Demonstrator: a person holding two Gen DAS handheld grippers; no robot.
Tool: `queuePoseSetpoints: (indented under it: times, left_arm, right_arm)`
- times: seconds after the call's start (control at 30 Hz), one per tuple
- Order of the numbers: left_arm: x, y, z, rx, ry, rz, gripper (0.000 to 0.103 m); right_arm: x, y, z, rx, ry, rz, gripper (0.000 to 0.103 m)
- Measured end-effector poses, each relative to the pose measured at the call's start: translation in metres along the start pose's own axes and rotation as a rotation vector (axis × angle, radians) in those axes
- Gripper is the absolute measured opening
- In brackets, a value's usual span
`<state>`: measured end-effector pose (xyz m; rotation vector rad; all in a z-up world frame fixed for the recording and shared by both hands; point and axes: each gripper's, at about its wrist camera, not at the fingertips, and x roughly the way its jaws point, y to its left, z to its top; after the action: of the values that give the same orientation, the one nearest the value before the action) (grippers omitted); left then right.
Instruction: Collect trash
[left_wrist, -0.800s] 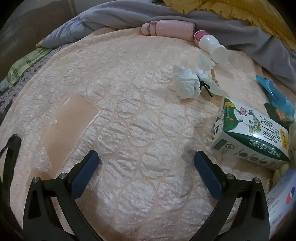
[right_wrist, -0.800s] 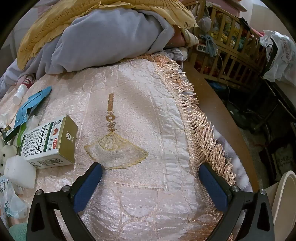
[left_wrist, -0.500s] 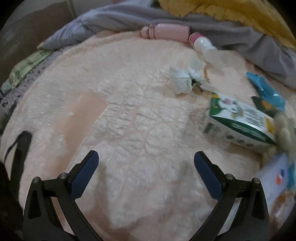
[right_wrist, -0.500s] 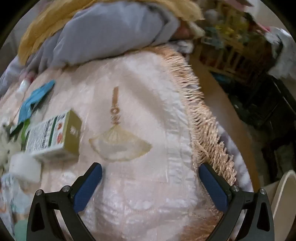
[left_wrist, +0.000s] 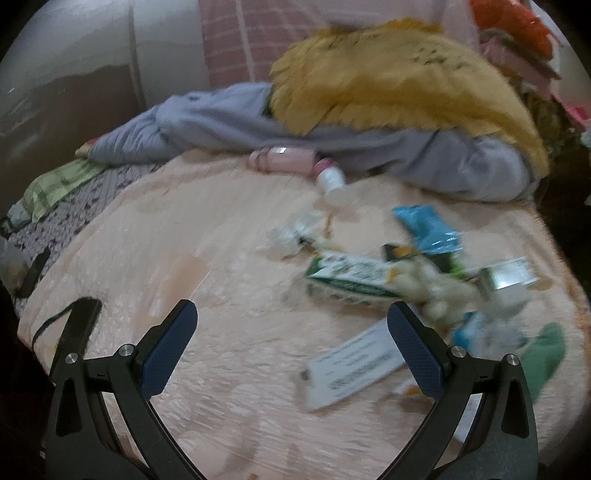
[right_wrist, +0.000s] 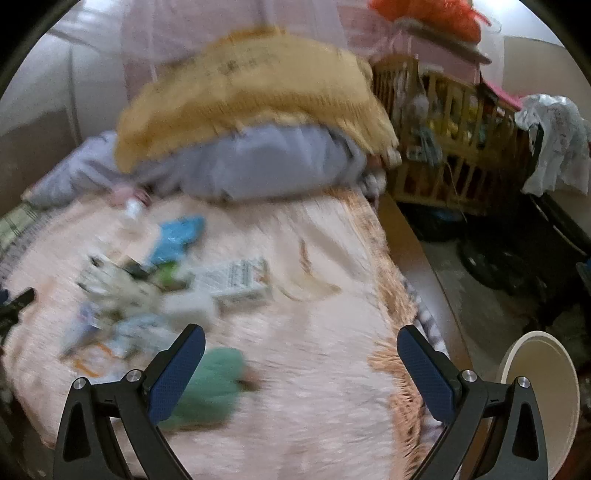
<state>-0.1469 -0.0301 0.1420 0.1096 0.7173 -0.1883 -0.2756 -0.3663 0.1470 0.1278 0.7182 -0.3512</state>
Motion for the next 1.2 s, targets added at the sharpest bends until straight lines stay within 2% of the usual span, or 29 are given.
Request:
queuePoseSetpoints:
  times: [0.17, 0.33, 0.63, 1.2]
  left_arm:
    - [-0.033, -0.020, 0.001, 0.009, -0.086, -0.031, 0.102]
    - [-0.056, -0.035, 0.003, 0.014, -0.145, -0.050, 0.102]
    - [-0.075, -0.053, 0.008, 0.020, -0.180, -0.066, 0.102]
    - [-0.090, -0.064, 0.009, 0.037, -0.211, -0.091, 0.102]
  right_arm:
    - [-0.035, 0.031, 0.005, -0.021, -0.102, 0.038, 0.103]
    - [-0.059, 0.041, 0.006, -0.005, -0.177, 0.058, 0.103]
    - [-0.082, 0.044, 0.006, 0.012, -0.225, 0.084, 0.103]
    - [-0.093, 0.044, 0.009, -0.003, -0.255, 0.043, 0.103]
